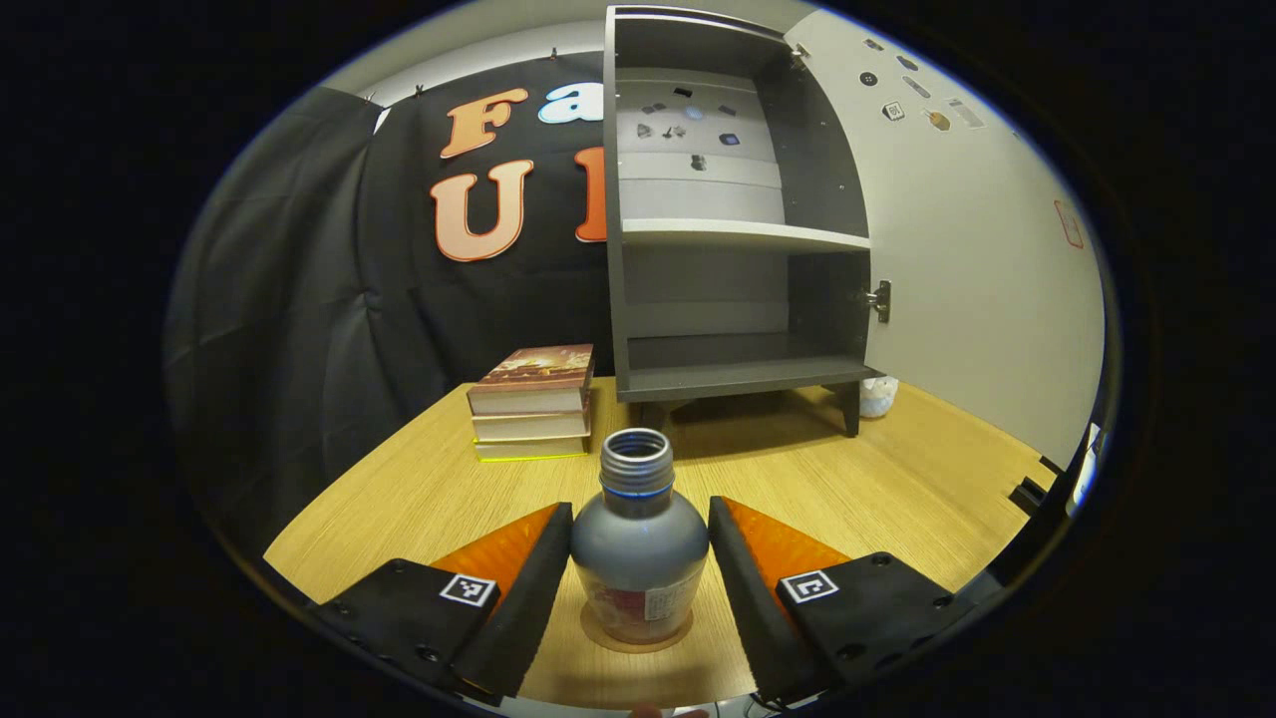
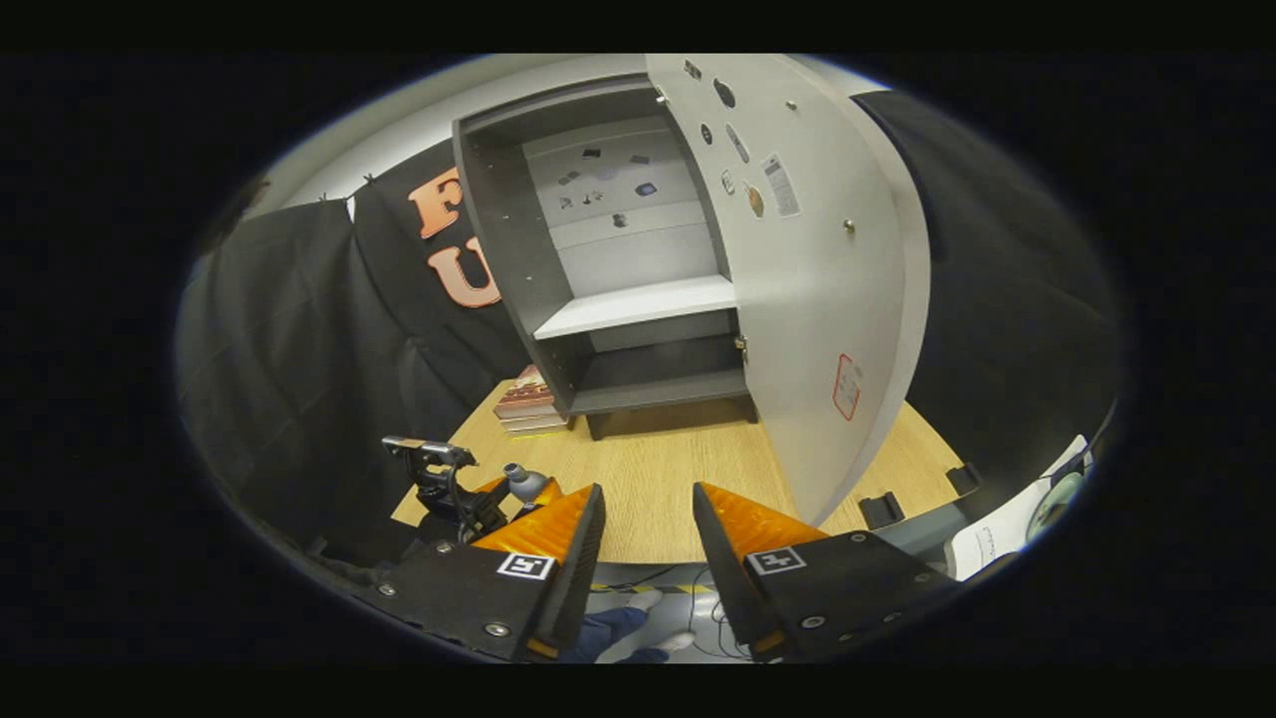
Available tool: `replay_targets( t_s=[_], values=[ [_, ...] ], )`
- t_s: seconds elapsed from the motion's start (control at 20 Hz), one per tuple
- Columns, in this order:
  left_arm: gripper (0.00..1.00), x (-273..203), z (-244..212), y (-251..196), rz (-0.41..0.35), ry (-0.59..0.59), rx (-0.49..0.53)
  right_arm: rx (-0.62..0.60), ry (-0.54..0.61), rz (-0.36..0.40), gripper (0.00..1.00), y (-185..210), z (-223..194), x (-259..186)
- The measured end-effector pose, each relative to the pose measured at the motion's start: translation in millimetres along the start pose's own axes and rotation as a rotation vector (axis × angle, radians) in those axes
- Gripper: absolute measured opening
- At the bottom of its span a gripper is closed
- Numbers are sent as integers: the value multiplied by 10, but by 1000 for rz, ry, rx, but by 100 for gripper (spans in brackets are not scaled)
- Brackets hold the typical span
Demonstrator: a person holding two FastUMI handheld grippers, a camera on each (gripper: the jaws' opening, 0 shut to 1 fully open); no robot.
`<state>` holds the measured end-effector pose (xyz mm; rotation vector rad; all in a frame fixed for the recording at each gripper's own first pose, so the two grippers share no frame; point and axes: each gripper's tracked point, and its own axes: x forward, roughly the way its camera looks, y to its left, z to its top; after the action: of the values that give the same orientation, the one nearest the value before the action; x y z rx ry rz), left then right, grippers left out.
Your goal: Open the cabinet door with the right hand, grasp the bottle in the cabinet with the left hand and place it on the coaster, then close the cabinet door with the right hand.
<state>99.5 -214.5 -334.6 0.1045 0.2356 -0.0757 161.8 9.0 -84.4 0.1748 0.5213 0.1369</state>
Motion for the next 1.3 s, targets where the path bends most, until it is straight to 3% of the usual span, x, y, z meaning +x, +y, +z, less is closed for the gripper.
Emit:
replay_targets(
  t_s=[0.35,0.7,0.95,1.3],
  values=[
    [90,-136,607,3,-2,-78,13,13,-61,25,56,5,93,-137],
    [90,-471,1392,-97,-14,-179,31,18,-192,28,55,-183,471,-430],
    [94,-699,1742,-238,-58,-178,15,-7,-310,-21,56,-678,878,-680],
    [95,-916,1990,-271,-50,-198,56,-6,-415,-78,55,-1410,1447,-817]
  ],
)
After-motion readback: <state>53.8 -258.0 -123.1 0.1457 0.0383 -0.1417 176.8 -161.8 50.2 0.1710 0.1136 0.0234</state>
